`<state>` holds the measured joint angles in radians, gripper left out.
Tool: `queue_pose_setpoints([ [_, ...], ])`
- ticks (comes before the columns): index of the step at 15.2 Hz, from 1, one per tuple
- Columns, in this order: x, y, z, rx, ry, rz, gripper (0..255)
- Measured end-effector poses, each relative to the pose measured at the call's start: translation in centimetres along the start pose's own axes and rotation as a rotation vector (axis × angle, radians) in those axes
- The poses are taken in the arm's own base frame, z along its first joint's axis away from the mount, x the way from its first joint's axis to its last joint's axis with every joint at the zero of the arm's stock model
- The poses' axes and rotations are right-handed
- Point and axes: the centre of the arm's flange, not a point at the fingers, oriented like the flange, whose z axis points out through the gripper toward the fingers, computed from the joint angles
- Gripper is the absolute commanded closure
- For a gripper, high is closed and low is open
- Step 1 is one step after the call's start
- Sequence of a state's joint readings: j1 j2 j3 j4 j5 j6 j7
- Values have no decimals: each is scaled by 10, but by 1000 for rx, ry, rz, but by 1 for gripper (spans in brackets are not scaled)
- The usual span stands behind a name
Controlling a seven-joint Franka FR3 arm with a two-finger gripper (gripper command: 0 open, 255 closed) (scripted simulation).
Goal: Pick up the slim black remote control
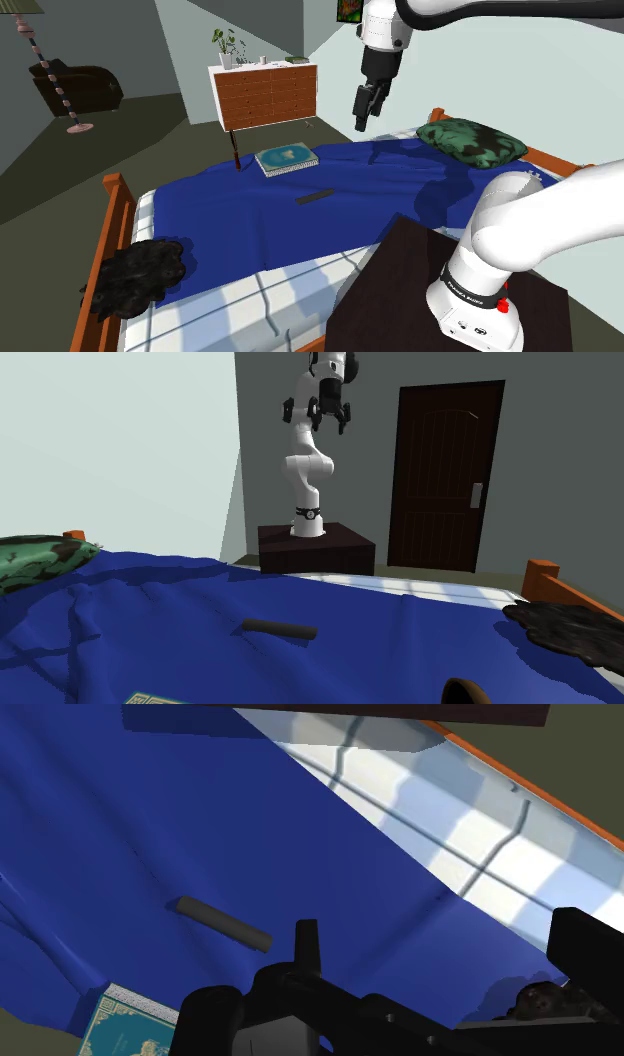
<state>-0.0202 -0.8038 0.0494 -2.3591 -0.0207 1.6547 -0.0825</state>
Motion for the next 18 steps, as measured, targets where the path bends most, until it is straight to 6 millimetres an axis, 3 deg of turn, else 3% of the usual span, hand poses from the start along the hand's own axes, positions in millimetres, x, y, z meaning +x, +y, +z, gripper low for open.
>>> queue_pose_setpoints([
  [4,4,16,21,3,-3,-41,0],
  [18,55,114,172,26,-15,-320,0],
])
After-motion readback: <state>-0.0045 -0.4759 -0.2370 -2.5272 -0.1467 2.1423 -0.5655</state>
